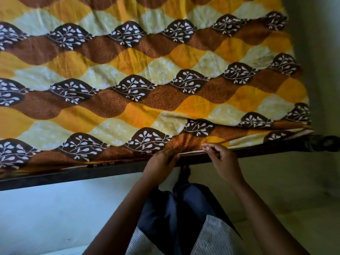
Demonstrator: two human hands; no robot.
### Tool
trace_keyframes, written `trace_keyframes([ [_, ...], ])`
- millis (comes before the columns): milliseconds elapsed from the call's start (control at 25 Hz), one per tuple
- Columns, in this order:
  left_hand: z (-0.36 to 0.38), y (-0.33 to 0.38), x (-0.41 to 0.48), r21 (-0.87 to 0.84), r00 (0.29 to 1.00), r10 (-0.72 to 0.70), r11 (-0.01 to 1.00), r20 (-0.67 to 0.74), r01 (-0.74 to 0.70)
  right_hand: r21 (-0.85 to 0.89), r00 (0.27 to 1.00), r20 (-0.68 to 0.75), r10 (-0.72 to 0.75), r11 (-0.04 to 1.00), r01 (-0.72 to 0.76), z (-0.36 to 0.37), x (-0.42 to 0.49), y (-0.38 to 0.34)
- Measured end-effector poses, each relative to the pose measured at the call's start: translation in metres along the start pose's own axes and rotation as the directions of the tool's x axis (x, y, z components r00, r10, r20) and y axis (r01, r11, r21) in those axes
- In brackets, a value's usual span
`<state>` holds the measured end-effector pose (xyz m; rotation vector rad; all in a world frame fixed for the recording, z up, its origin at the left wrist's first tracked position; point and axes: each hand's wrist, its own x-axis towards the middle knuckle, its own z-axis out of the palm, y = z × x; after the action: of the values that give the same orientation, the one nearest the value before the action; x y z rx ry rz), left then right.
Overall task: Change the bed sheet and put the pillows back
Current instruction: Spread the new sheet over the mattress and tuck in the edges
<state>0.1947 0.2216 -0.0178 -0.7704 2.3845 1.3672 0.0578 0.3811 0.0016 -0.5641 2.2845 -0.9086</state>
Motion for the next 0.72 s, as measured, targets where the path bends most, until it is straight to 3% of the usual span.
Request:
trace_keyframes([
  [200,0.049,0.06,0.049,0.161,0.995,0.103,0.982,-0.017,-0.099,-0.297,0.997,0.059,-0.06,0.952,0.074,-0.095,0.03,0.045],
  [360,0.094,0.12,0.098,0.268,0.989,0.133,0.957,-0.059,-0.113,-0.587,0.961,0.273,-0.046,0.783,0.205,-0.174,0.077,0.118],
  [560,0.153,0.178,0.145,0.383,1.0,0.001,0.924,-0.017,0.006,-0.613,0.917,0.389,-0.093,0.717,0.333,-0.221,0.132,0.161],
  [720,0.167,0.193,0.16,0.398,0.989,0.101,0.916,-0.104,-0.052,-0.596,0.847,0.413,-0.336,0.603,0.53,-0.226,0.134,0.168],
])
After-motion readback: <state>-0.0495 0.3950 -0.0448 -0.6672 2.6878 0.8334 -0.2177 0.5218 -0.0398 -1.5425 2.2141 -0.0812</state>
